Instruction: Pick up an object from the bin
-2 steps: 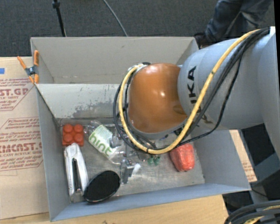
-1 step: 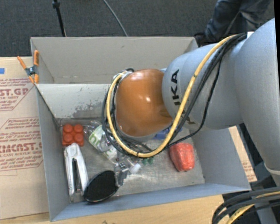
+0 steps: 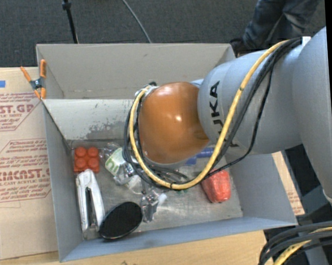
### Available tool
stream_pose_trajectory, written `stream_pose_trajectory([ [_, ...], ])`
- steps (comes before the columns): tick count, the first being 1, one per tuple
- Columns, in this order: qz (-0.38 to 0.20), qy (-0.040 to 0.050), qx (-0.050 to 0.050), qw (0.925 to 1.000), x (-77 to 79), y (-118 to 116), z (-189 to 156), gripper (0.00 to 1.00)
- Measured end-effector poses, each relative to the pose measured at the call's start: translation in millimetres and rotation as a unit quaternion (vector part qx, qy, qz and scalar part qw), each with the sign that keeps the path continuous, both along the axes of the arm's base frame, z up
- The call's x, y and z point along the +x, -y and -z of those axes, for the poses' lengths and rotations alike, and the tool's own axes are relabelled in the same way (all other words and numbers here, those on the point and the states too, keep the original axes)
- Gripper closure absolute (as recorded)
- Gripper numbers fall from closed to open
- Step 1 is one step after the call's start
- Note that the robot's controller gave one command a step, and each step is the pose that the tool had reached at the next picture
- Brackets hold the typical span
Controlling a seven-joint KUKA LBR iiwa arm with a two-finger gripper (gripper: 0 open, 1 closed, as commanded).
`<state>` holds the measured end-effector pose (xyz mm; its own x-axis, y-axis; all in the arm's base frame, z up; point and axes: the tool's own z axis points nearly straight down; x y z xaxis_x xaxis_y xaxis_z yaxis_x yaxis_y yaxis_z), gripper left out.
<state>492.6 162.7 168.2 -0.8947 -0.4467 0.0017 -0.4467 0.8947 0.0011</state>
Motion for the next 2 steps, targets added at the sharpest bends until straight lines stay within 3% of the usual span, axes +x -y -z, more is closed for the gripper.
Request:
stream_pose_trajectory([
  [1, -0.079, 0.0045, 0.001, 0.9969, -4.1, -5.2, 51.2, 0.0],
  [2, -0.185, 0.0041, 0.0, 0.9827, -4.6, -6.4, 90.8, 1.0],
])
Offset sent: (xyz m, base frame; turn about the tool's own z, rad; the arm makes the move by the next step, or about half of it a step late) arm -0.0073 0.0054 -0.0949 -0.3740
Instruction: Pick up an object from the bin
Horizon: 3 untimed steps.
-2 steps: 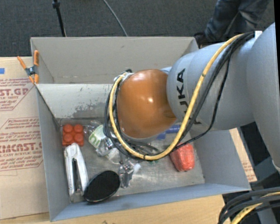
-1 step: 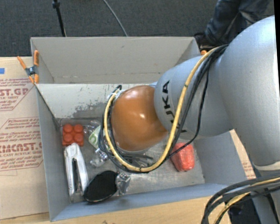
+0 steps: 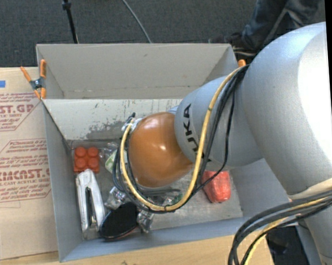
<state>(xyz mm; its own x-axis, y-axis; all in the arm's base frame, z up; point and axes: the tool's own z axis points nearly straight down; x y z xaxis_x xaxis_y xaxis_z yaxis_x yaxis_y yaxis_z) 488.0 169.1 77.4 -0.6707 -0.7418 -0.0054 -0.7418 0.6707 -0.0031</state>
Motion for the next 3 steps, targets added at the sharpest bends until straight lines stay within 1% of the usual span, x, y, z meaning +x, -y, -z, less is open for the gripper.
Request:
stream_pose_trajectory([
  [1, 0.0, 0.0, 0.0, 1.0, 0.0, 0.0, 0.0, 1.0],
  [2, 0.01, -0.0046, -0.001, 0.9999, -1.9, -1.4, -44.9, 1.0],
  [3, 0.015, -0.0016, 0.0, 0.9999, -5.7, -0.8, -77.3, 1.0],
])
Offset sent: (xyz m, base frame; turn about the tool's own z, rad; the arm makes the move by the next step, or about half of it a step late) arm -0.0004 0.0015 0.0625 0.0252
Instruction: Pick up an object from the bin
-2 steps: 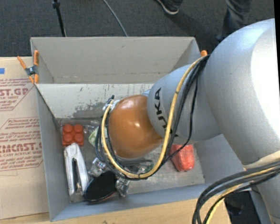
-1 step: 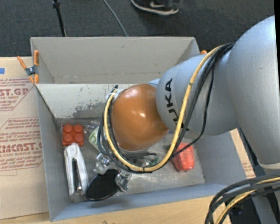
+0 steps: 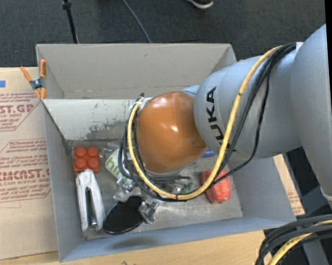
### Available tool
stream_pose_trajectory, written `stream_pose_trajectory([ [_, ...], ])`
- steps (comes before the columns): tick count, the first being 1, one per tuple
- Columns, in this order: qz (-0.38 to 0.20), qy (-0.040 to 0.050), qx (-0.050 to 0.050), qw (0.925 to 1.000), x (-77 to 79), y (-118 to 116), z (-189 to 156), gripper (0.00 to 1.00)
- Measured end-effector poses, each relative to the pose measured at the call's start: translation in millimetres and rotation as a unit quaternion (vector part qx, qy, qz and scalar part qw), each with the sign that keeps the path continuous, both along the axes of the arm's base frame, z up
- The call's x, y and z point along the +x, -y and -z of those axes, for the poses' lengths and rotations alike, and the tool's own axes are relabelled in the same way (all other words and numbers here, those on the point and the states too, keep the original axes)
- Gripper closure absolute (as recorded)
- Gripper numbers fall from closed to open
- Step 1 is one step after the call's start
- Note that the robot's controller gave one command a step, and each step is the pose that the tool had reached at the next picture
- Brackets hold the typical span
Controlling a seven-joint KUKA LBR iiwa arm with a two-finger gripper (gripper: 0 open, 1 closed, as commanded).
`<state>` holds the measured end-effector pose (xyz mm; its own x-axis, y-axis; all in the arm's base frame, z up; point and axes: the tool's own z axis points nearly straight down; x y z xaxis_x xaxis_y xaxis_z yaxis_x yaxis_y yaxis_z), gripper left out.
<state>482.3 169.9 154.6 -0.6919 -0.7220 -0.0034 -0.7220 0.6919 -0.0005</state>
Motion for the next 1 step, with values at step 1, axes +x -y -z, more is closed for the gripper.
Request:
stream_pose_trajectory([
  [1, 0.005, -0.0025, -0.001, 1.0, 6.6, 0.9, -36.3, 1.0],
])
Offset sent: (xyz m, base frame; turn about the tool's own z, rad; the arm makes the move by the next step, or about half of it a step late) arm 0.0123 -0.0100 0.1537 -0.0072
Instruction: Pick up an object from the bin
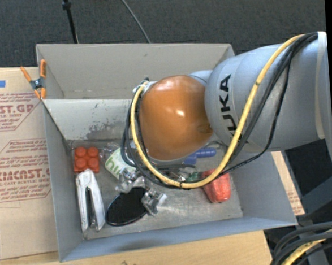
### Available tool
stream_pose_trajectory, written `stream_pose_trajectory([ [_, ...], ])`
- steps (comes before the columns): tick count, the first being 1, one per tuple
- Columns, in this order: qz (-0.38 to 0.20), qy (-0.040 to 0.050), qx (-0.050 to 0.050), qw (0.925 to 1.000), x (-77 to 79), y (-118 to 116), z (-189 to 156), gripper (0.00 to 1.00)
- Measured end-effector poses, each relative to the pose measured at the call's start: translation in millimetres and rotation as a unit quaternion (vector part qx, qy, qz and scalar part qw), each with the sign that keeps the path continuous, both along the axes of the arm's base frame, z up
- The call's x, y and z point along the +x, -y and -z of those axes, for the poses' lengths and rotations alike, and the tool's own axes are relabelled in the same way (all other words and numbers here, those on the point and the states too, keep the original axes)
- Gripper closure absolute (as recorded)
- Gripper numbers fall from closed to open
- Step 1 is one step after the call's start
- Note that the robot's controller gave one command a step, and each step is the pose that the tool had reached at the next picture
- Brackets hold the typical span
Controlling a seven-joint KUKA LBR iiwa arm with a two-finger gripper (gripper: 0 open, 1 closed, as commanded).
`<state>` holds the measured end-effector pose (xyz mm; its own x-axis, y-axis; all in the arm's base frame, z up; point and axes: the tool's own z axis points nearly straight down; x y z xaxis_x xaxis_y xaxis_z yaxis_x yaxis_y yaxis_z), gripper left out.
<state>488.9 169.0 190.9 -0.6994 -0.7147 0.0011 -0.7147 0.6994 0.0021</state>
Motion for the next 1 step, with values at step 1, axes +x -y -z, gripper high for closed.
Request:
stream_pose_trajectory([
  [1, -0.004, -0.0004, 0.0, 1.0, 3.0, 4.2, -65.6, 1.0],
])
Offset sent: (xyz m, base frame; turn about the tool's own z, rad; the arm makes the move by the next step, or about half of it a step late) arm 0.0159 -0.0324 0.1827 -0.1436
